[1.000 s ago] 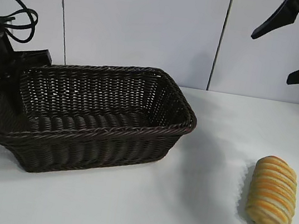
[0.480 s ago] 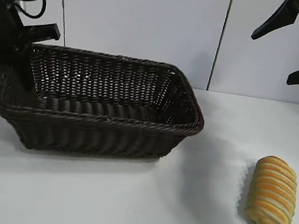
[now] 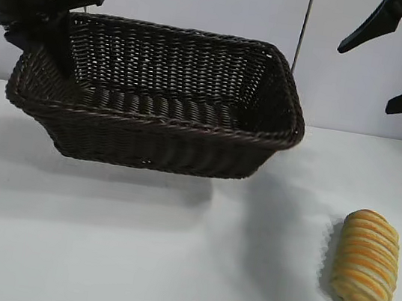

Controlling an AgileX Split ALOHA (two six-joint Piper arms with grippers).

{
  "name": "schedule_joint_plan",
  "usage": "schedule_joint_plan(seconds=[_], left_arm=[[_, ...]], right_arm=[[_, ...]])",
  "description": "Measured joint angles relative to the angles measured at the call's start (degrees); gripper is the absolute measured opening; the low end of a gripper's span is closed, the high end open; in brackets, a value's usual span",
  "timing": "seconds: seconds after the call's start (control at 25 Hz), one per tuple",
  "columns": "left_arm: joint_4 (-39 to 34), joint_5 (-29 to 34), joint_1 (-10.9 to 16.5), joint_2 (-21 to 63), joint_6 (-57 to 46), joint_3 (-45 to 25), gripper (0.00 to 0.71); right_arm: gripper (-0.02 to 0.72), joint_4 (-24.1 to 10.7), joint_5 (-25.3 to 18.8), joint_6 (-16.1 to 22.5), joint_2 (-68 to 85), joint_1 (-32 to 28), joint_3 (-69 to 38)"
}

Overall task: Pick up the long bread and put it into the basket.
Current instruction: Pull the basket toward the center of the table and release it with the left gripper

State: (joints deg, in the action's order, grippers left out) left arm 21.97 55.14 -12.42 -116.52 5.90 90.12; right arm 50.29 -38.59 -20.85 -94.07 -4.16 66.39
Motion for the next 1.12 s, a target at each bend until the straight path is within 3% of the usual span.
schedule_joint_plan(seconds=[0.28,0.56,0.64,0.8,0.84,0.96,1.12], left_arm=[[0.3,-2.1,0.0,-6.0,0.1,0.0,0.098],[1.0,-3.0,0.1,-7.0,0.0,0.2,0.106],[1.1,-3.1,0.1,-7.0,0.0,0.2,0.188],[1.1,-3.0,0.1,-6.7,0.0,0.2,0.552],[1.0,-2.9,0.1,-6.1,-0.1,0.2,0.599],[-1.3,-2.2,0.1,-3.3,-1.6,1.1,0.671],[-9.8,1.0,0.1,0.2,-5.9,5.5,0.689]], right_arm=[[0.683,0.0,-0.1,0.0,0.0,0.0,0.0],[0.683,0.0,-0.5,0.0,0.0,0.0,0.0],[0.683,0.0,-0.5,0.0,0.0,0.0,0.0],[0.683,0.0,-0.5,0.0,0.0,0.0,0.0],[0.683,0.0,-0.5,0.0,0.0,0.0,0.0],[0.683,0.0,-0.5,0.0,0.0,0.0,0.0],[0.683,0.0,-0.5,0.0,0.0,0.0,0.0]])
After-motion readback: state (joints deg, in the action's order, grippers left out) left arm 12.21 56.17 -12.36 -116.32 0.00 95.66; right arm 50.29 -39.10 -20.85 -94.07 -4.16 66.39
